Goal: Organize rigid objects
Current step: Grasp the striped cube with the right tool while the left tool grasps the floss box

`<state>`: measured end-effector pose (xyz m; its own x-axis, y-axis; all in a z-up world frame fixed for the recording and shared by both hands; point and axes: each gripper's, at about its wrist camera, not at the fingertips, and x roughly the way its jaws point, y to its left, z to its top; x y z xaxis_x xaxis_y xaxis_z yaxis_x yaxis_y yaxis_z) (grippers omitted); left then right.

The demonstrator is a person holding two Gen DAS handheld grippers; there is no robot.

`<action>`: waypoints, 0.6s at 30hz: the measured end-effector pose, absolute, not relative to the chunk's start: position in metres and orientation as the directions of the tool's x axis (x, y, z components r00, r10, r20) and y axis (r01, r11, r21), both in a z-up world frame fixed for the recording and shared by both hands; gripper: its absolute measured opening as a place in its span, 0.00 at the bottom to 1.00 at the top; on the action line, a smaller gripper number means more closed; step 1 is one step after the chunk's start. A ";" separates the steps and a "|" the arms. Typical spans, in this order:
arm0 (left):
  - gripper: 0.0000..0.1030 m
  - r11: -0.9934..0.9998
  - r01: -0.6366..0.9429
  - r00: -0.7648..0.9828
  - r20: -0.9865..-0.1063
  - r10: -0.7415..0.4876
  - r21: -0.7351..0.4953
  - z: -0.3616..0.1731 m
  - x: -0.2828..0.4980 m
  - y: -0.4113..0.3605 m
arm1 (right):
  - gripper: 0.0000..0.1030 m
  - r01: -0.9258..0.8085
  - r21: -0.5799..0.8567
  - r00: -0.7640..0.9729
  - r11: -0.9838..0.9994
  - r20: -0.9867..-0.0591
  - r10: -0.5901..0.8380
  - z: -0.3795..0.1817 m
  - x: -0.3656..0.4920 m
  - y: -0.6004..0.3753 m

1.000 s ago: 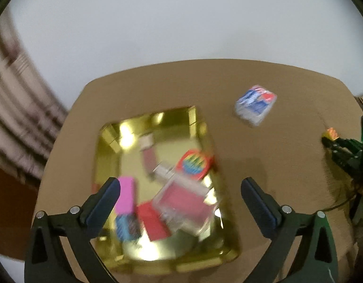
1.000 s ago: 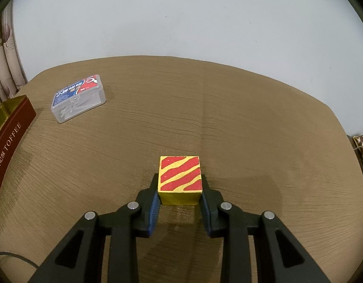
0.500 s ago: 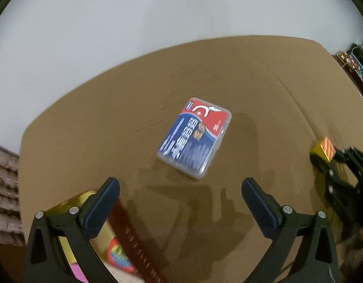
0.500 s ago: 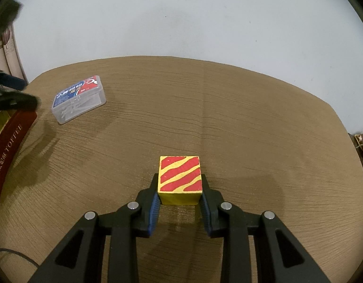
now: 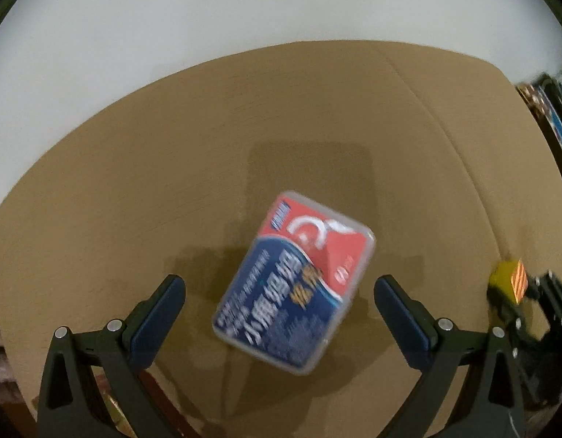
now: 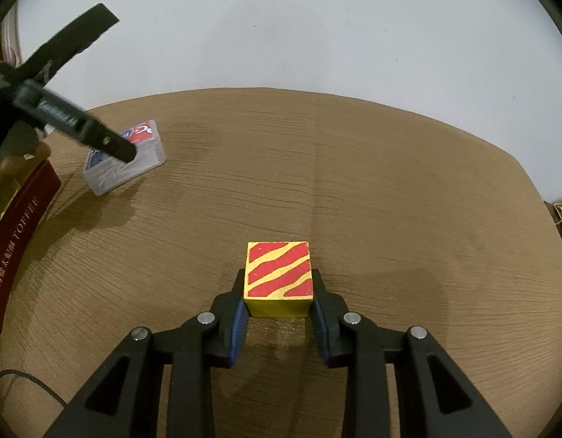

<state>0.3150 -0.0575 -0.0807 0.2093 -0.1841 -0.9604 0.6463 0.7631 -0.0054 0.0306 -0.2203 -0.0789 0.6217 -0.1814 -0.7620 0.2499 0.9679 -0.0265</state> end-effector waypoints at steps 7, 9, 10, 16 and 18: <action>0.74 0.804 0.588 0.167 -0.959 -0.228 -0.089 -0.095 0.328 -0.051 | 0.31 0.251 -0.022 0.622 0.968 -0.762 -0.179 -0.078 0.030 -0.220; 0.69 0.814 0.574 0.162 -0.963 -0.217 -0.087 -0.100 0.326 -0.050 | 0.31 0.251 -0.023 0.622 0.968 -0.762 -0.180 -0.079 0.030 -0.220; 0.68 0.819 0.568 0.172 -0.962 -0.214 -0.080 -0.102 0.323 -0.049 | 0.31 0.251 -0.022 0.622 0.968 -0.762 -0.179 -0.079 0.029 -0.220; 0.62 0.845 0.535 0.250 -0.954 -0.164 -0.005 -0.102 0.300 -0.046 | 0.31 0.252 -0.026 0.621 0.967 -0.763 -0.182 -0.079 0.030 -0.222; 0.62 0.862 0.507 0.261 -0.955 -0.142 0.011 -0.102 0.295 -0.044 | 0.31 0.252 -0.030 0.620 0.967 -0.763 -0.185 -0.081 0.030 -0.220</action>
<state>0.2949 -0.0442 -0.1019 0.2613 -0.1416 -0.9548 0.5074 0.8616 0.0110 0.0303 -0.2202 -0.0807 0.6197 -0.1854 -0.7626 0.2525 0.9671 -0.0299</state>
